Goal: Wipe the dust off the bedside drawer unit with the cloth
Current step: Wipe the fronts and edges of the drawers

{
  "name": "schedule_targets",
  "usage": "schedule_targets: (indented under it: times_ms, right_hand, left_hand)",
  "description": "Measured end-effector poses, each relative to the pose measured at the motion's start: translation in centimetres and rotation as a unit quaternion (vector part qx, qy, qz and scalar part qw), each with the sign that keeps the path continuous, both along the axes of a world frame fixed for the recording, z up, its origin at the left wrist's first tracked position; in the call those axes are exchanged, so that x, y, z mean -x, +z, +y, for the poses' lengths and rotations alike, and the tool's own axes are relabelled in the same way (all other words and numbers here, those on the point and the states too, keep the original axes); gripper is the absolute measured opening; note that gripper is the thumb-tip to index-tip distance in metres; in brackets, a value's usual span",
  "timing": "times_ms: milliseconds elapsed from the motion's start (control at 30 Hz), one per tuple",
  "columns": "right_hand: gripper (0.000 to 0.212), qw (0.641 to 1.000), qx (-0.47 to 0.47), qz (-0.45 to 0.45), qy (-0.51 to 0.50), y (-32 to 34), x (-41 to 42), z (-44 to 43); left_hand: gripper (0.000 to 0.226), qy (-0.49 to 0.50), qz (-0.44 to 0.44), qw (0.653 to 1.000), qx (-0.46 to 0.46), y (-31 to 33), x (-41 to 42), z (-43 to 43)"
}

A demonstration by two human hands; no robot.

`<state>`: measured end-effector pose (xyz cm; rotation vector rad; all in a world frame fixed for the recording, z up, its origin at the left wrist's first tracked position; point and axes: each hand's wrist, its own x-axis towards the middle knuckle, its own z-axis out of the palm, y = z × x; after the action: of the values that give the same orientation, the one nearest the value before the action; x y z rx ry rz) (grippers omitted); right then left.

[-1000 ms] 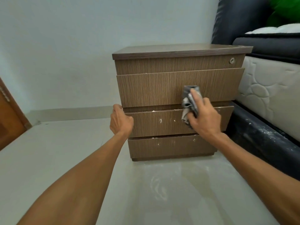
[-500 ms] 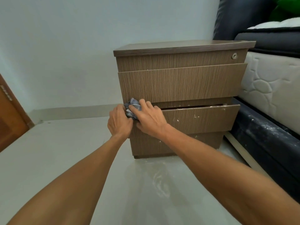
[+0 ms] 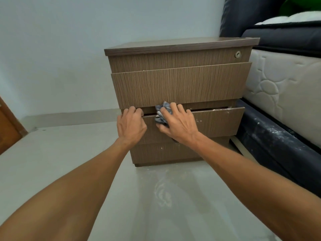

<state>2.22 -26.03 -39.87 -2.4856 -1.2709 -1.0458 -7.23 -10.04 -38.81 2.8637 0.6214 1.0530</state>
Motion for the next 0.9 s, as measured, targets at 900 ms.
schedule_targets:
  times_ms: [900]
  right_hand:
    - [0.042, 0.928, -0.093, 0.245, -0.264, 0.3, -8.3, -20.0]
  left_hand:
    - [0.023, -0.016, 0.037, 0.999, -0.035, -0.2, 0.5, 0.4]
